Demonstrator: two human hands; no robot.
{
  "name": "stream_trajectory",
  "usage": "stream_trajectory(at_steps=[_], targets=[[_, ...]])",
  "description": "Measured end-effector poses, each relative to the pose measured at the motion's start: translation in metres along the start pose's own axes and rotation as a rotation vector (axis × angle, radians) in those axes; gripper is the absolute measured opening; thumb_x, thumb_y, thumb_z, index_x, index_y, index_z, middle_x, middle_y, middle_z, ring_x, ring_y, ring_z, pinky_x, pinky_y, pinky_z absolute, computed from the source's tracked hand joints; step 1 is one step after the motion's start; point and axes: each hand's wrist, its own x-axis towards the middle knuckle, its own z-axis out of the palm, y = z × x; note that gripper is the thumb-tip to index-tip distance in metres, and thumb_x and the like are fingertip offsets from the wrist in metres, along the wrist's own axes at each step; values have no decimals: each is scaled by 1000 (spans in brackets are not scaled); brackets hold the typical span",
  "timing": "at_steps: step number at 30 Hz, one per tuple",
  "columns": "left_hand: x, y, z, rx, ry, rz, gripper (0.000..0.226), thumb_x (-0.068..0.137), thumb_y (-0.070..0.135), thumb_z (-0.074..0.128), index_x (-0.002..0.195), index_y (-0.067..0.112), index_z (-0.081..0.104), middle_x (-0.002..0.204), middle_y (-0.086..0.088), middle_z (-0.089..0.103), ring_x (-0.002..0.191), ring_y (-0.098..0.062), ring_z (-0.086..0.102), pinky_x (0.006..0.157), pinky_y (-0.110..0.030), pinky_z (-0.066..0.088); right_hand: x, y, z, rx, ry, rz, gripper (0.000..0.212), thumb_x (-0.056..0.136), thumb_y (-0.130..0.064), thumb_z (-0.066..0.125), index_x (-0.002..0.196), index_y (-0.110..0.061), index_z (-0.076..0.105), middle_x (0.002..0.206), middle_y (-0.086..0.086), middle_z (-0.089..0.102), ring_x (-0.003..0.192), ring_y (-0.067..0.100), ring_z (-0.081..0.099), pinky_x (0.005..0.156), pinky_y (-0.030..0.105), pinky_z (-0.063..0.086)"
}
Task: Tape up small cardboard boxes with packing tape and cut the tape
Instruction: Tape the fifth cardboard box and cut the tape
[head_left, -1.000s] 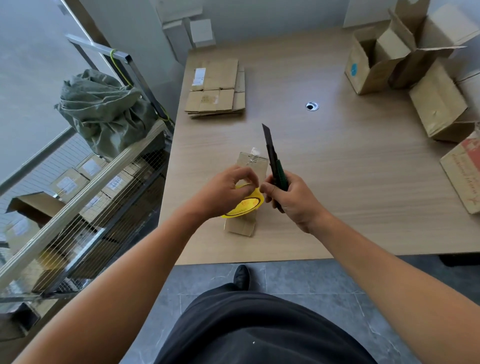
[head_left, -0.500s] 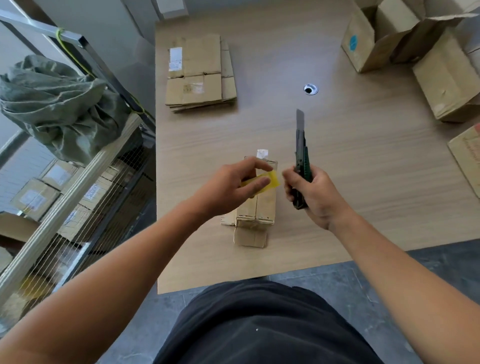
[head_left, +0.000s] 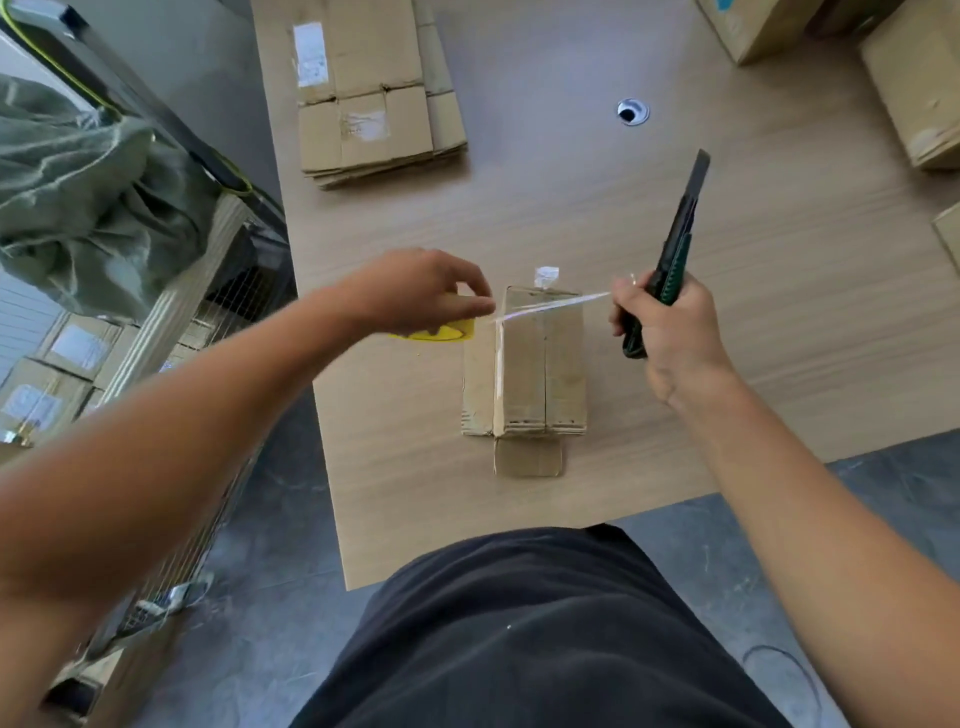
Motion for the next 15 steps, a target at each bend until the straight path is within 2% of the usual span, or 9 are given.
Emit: stream_trajectory(at_steps=[4,6,7,10,11,14,15], targets=[[37,-7,-2,78,-52,-18,23,93,62,53,95,42,64,82,18,65,47,-7,62,58,-20,35,20,18,6,-25,75,101,26,90,-9,68,80,-21,48,58,-3,61,52,17,57,54,30,46],[50,-13,4,96,-65,-24,24,92,63,54,93,41,64,77,17,67,45,-9,61,57,-21,33,27,30,7,-61,93,157,24,89,-10,67,81,-21,48,57,-2,62,50,17,56,53,29,45],[56,-16,10,104,-68,-20,24,93,62,55,93,39,65,82,14,69,50,-10,63,58,-23,33,29,37,6,-59,103,192,23,89,-9,67,81,-20,48,57,-1,62,50,17,57,54,30,46],[69,-22,30,109,-46,0,21,94,54,59,97,35,68,106,10,70,89,-17,63,73,-28,35,32,56,7,-19,119,300,22,90,-10,67,84,-19,48,59,-2,61,52,15,61,54,31,45],[71,-24,35,74,-49,-9,22,94,54,59,98,34,68,107,11,70,89,-17,64,74,-28,36,32,60,9,-15,106,330,22,90,-13,68,83,-20,49,59,-3,61,50,15,60,51,29,41],[69,-31,40,-22,-71,-72,26,93,56,59,95,32,69,89,13,69,48,-9,61,58,-22,37,35,69,21,-69,58,378,21,92,-23,70,80,-20,53,62,0,60,42,13,50,44,23,30],[68,-34,40,-20,-75,-86,26,93,56,60,95,32,68,85,12,68,42,-10,59,56,-21,37,36,68,24,-158,38,377,20,93,-28,69,82,-18,55,66,1,60,43,13,50,42,23,31]])
